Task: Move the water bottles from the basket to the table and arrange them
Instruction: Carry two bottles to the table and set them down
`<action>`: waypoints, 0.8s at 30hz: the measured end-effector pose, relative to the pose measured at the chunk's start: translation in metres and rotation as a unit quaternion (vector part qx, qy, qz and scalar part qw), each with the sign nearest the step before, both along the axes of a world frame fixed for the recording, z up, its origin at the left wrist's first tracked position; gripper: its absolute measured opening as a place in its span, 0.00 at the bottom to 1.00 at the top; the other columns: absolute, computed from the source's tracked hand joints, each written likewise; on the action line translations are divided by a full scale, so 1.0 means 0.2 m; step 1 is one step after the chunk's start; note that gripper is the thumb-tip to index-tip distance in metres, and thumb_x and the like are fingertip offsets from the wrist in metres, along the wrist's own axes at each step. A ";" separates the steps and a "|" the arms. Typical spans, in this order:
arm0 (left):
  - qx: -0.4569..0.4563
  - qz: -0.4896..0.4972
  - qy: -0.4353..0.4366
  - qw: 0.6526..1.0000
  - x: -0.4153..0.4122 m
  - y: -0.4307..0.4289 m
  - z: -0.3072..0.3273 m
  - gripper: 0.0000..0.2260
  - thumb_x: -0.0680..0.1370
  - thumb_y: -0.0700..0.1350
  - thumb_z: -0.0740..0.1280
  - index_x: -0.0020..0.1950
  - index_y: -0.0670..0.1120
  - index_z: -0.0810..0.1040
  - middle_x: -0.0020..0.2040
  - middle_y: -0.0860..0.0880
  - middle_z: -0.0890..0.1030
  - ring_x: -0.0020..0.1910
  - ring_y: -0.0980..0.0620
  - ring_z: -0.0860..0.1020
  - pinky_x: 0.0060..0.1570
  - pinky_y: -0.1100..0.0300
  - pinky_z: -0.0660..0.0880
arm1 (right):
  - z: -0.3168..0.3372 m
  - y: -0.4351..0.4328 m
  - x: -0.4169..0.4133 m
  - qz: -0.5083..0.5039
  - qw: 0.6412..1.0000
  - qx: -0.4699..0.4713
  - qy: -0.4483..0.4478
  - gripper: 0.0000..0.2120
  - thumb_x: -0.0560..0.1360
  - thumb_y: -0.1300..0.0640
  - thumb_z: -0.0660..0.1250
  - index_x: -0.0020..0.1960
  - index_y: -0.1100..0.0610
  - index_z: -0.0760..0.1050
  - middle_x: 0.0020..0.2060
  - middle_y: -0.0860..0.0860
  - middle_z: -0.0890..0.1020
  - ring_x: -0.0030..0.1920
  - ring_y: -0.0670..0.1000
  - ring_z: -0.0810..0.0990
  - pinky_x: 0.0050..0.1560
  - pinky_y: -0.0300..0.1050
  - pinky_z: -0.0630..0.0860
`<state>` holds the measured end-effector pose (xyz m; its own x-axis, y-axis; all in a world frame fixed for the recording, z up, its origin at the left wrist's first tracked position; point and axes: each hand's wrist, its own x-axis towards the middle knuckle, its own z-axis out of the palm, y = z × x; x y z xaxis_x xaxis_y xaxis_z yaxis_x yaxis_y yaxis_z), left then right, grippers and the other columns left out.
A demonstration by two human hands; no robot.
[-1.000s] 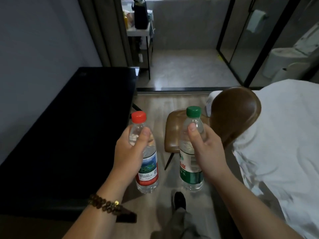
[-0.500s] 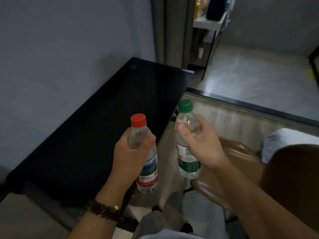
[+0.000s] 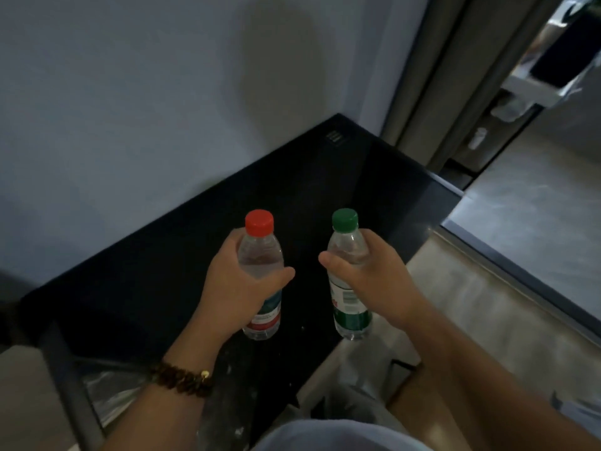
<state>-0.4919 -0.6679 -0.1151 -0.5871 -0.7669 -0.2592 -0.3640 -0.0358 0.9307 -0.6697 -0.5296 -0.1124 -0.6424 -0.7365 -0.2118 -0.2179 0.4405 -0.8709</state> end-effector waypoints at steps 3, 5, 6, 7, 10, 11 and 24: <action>-0.013 0.026 -0.009 1.000 -0.02 -0.09 -0.02 0.23 0.68 0.43 0.81 0.58 0.57 0.77 0.54 0.53 0.83 0.53 0.56 0.83 0.60 0.49 0.80 | -0.02 -0.16 -0.10 0.051 0.998 0.024 -0.005 0.19 0.71 0.40 0.76 0.57 0.45 0.77 0.45 0.42 0.85 0.45 0.37 0.84 0.45 0.37 0.77; -0.021 0.047 -0.014 0.999 -0.04 -0.13 -0.04 0.23 0.68 0.43 0.81 0.57 0.57 0.78 0.53 0.53 0.84 0.51 0.59 0.83 0.58 0.52 0.79 | -0.04 -0.26 -0.16 0.094 0.995 0.039 0.001 0.19 0.72 0.40 0.75 0.58 0.46 0.76 0.46 0.41 0.84 0.46 0.34 0.82 0.43 0.32 0.76; -0.029 0.062 -0.018 0.998 -0.05 -0.15 -0.05 0.23 0.67 0.43 0.82 0.57 0.57 0.78 0.53 0.53 0.84 0.51 0.60 0.83 0.57 0.53 0.79 | -0.05 -0.32 -0.20 0.117 0.992 0.045 0.006 0.19 0.73 0.40 0.75 0.59 0.46 0.75 0.46 0.41 0.83 0.46 0.33 0.82 0.41 0.30 0.75; -0.040 0.075 -0.019 0.996 -0.07 -0.16 -0.05 0.23 0.67 0.43 0.82 0.57 0.57 0.78 0.53 0.53 0.84 0.50 0.60 0.83 0.56 0.54 0.79 | -0.06 -0.36 -0.23 0.135 0.990 0.048 0.011 0.20 0.74 0.41 0.74 0.60 0.47 0.74 0.47 0.41 0.83 0.46 0.31 0.81 0.38 0.28 0.75; -0.056 0.106 -0.029 0.992 -0.14 -0.19 -0.07 0.23 0.68 0.43 0.82 0.58 0.56 0.78 0.52 0.53 0.84 0.50 0.58 0.83 0.54 0.55 0.79 | -0.12 -0.48 -0.36 0.177 0.983 0.050 0.004 0.23 0.74 0.41 0.74 0.64 0.48 0.73 0.49 0.41 0.82 0.47 0.33 0.82 0.39 0.27 0.75; -0.058 0.111 -0.033 0.992 -0.17 -0.21 -0.07 0.23 0.68 0.42 0.82 0.58 0.56 0.78 0.52 0.53 0.84 0.51 0.58 0.83 0.54 0.55 0.79 | -0.14 -0.52 -0.41 0.190 0.981 0.050 0.000 0.24 0.74 0.40 0.74 0.65 0.48 0.72 0.51 0.41 0.82 0.48 0.35 0.82 0.42 0.29 0.75; -0.060 0.226 -0.108 0.966 -1.34 -0.19 -0.23 0.22 0.68 0.48 0.82 0.58 0.53 0.77 0.53 0.52 0.84 0.53 0.53 0.84 0.56 0.47 0.82 | -0.39 -0.82 -1.73 0.374 0.923 0.074 0.049 0.23 0.73 0.41 0.75 0.64 0.44 0.71 0.58 0.43 0.77 0.56 0.44 0.78 0.57 0.41 0.76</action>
